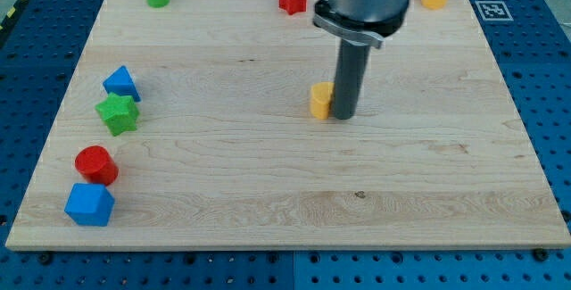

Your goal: Move the yellow heart towards the top left

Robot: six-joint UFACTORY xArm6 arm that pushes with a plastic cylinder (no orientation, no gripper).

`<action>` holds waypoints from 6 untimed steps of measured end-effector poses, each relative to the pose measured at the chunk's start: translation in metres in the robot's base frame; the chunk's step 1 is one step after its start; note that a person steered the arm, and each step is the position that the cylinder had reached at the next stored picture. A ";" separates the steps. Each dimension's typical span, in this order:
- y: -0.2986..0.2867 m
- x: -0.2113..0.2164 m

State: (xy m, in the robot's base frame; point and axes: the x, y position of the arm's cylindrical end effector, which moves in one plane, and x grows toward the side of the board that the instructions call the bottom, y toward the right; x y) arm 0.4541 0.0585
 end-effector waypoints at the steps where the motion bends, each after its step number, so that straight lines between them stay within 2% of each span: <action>1: -0.030 -0.012; 5: -0.167 -0.099; 6: -0.169 -0.126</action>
State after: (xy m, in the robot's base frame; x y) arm 0.3277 -0.1107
